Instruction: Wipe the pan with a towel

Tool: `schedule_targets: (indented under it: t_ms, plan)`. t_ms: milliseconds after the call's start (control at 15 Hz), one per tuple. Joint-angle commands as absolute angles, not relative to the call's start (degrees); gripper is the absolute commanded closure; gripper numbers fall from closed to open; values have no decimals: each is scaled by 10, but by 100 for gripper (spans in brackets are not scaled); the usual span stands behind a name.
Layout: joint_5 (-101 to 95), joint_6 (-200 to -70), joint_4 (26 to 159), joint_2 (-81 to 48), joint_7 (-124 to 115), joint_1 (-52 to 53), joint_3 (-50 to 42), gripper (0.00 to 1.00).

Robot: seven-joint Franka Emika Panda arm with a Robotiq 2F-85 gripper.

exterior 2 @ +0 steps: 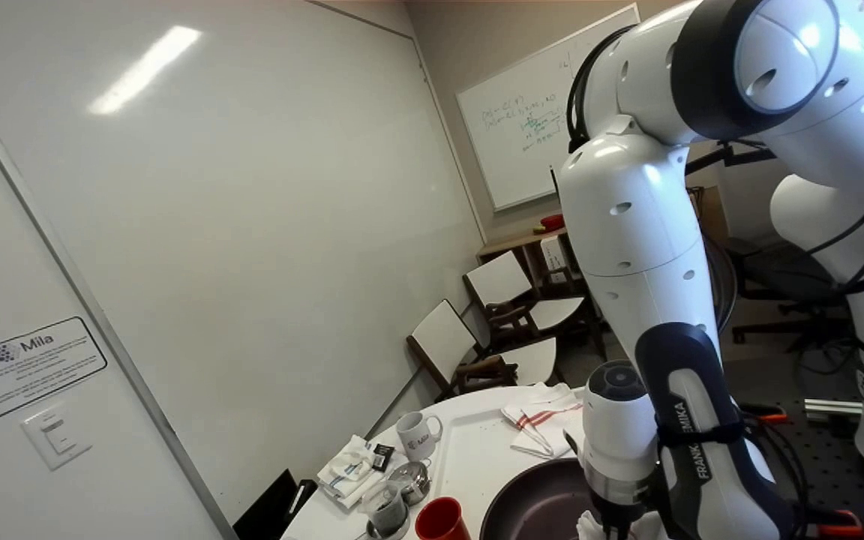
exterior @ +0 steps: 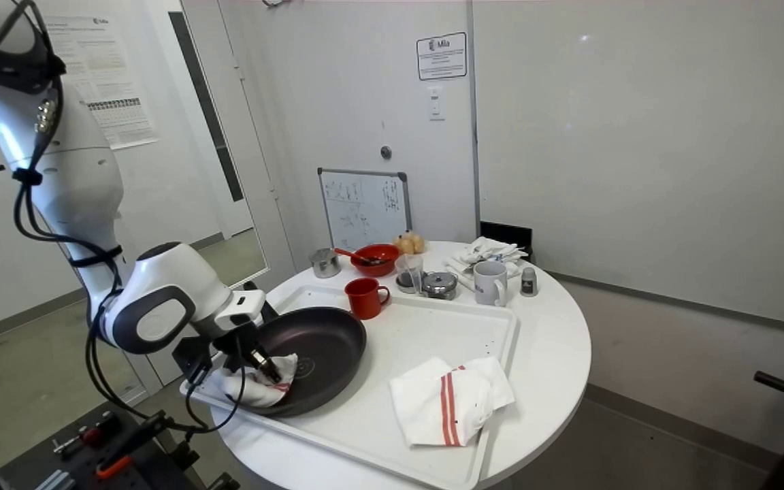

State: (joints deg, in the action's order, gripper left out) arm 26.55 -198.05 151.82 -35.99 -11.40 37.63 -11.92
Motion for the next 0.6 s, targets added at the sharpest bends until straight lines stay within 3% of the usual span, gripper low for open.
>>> schedule_targets:
  t_ms: [0, 533]
  plan:
    - [277, -1980, 1491, -376, -88, 442, -146, 97]
    - [261, -1980, 1451, -400, -78, 466, -158, 97]
